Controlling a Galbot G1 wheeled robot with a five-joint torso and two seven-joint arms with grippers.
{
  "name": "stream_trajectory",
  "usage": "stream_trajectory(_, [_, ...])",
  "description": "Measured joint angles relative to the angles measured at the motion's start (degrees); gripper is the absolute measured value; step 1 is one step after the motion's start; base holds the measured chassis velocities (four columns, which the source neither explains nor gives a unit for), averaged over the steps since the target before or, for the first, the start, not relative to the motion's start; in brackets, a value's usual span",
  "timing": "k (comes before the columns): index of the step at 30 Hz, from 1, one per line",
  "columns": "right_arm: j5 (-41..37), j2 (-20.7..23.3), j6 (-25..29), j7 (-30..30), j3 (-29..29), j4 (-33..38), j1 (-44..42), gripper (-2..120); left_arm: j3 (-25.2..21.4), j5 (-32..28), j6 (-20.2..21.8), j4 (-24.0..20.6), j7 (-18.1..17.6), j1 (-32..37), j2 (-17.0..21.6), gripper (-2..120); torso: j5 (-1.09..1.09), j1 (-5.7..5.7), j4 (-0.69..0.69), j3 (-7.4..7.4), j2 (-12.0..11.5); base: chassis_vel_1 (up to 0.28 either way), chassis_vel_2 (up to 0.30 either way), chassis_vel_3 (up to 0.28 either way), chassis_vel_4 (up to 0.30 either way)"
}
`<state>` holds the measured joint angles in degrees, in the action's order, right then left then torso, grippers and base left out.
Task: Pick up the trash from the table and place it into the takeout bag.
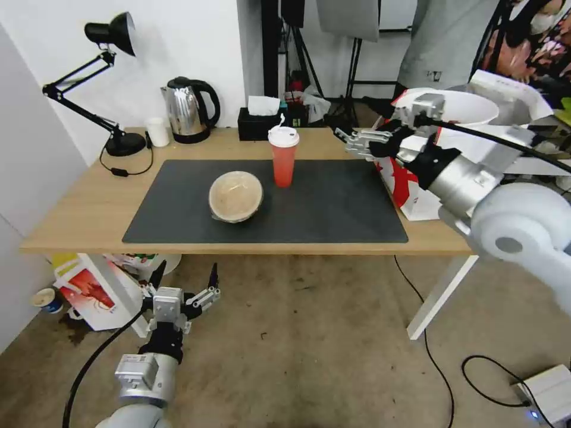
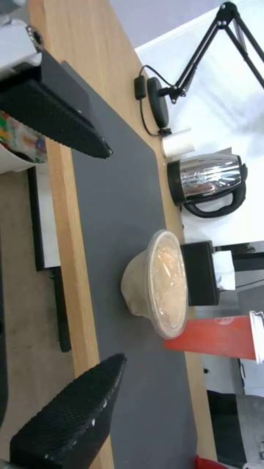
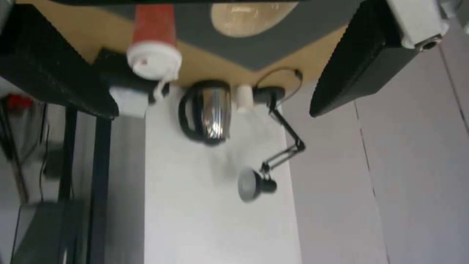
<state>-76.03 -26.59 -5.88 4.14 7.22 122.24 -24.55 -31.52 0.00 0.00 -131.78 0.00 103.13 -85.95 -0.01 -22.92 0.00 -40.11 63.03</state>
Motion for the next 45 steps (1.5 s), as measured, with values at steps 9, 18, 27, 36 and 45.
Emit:
stream_trajectory(9, [0.55, -1.94, -0.42, -1.08, 5.31, -4.15, 2.0, 100, 0.0, 0.0, 0.0, 0.0, 0.0, 0.0, 0.0, 100, 0.01, 0.0, 0.0, 0.0, 0.0, 0.0, 0.0, 0.0, 0.0])
stream_trajectory(18, [3.72, -4.29, -0.37, -2.48, 7.55, -6.17, 0.35, 100, 0.0, 0.0, 0.0, 0.0, 0.0, 0.0, 0.0, 100, 0.0, 0.0, 0.0, 0.0, 0.0, 0.0, 0.0, 0.0, 0.0])
stream_trajectory(27, [5.02, -6.47, -0.2, -3.08, 7.77, -5.91, -3.14, 100, 0.0, 0.0, 0.0, 0.0, 0.0, 0.01, 0.0, 100, 0.0, 0.0, 0.0, 0.0, 0.0, 0.0, 0.0, 0.0, 0.0])
stream_trajectory(36, [6.87, -8.92, -0.13, -3.52, 9.67, -7.9, -3.23, 100, 0.0, 0.0, 0.0, 0.0, 0.0, 0.0, 0.0, 100, 0.0, 0.0, 0.0, 0.01, -0.01, 0.0, 0.0, 0.0, 0.0])
stream_trajectory(45, [9.46, -12.32, 0.05, -3.33, 11.21, -12.0, -1.29, 100, 0.0, 0.0, 0.0, 0.0, 0.0, 0.0, 0.0, 100, 0.0, 0.0, 0.01, 0.0, -0.01, 0.0, 0.0, 0.0, 0.0])
